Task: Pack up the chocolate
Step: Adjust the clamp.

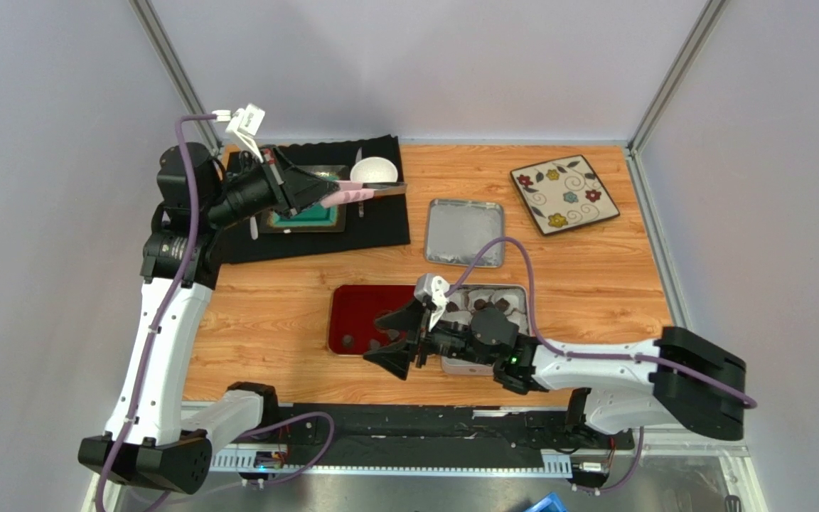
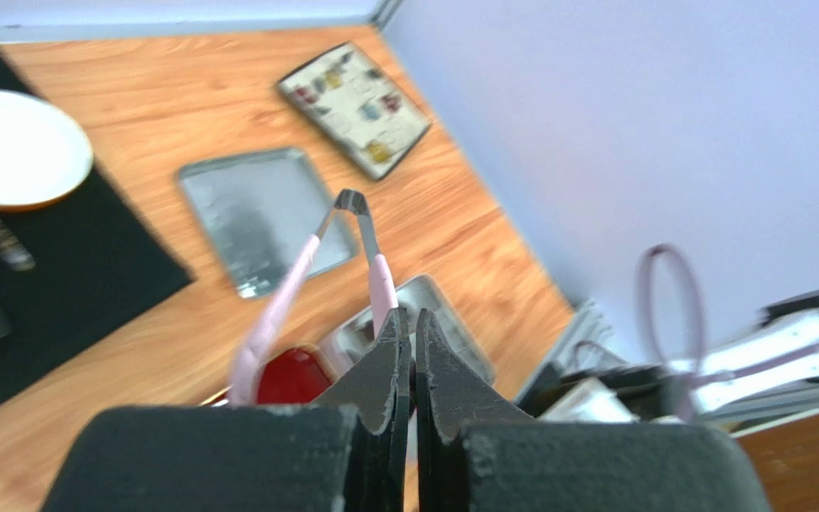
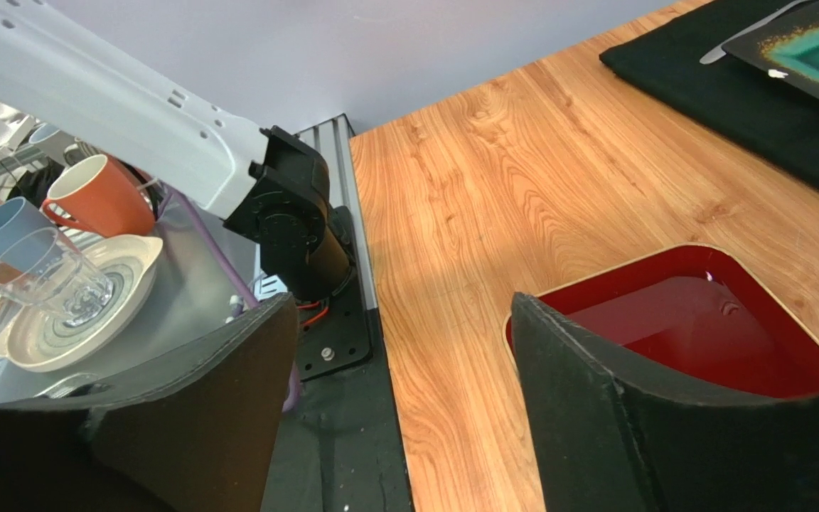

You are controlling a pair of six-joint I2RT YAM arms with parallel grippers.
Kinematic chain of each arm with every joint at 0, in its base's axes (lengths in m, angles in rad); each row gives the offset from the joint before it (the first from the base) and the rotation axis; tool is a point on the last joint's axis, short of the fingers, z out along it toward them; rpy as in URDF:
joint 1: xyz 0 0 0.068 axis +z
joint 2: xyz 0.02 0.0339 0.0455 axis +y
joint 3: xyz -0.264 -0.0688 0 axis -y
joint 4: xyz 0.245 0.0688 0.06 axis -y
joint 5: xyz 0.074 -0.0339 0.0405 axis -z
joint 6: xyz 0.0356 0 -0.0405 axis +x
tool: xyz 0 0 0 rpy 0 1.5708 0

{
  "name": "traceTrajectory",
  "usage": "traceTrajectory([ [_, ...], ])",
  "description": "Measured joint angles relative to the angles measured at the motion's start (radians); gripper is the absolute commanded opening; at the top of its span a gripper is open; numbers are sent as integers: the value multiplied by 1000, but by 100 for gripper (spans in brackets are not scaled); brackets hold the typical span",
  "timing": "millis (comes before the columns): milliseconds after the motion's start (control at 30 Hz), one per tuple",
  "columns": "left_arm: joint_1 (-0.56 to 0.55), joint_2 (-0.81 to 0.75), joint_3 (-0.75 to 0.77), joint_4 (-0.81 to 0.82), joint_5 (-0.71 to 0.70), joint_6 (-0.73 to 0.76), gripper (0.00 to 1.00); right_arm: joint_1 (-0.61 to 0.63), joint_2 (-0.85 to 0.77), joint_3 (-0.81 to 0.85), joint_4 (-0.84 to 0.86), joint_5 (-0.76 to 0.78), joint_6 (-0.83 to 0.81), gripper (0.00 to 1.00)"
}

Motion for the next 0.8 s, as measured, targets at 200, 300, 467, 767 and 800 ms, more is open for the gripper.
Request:
traceTrajectory([
  [200, 15, -55, -111, 237, 124, -285, 0, -58, 197, 48, 251, -6, 91, 99],
  [300, 15, -74, -144, 297, 170, -359, 0, -129, 319, 109, 395, -13, 192, 99],
  [467, 18, -118, -192, 355, 209, -412, 0, -209, 422, 190, 455, -13, 334, 100],
  [767, 20, -166, -260, 429, 240, -452, 0, -209, 424, 322, 518, -17, 412, 96],
  [800, 21, -167, -264, 435, 242, -457, 0, -209, 424, 328, 524, -24, 416, 95],
])
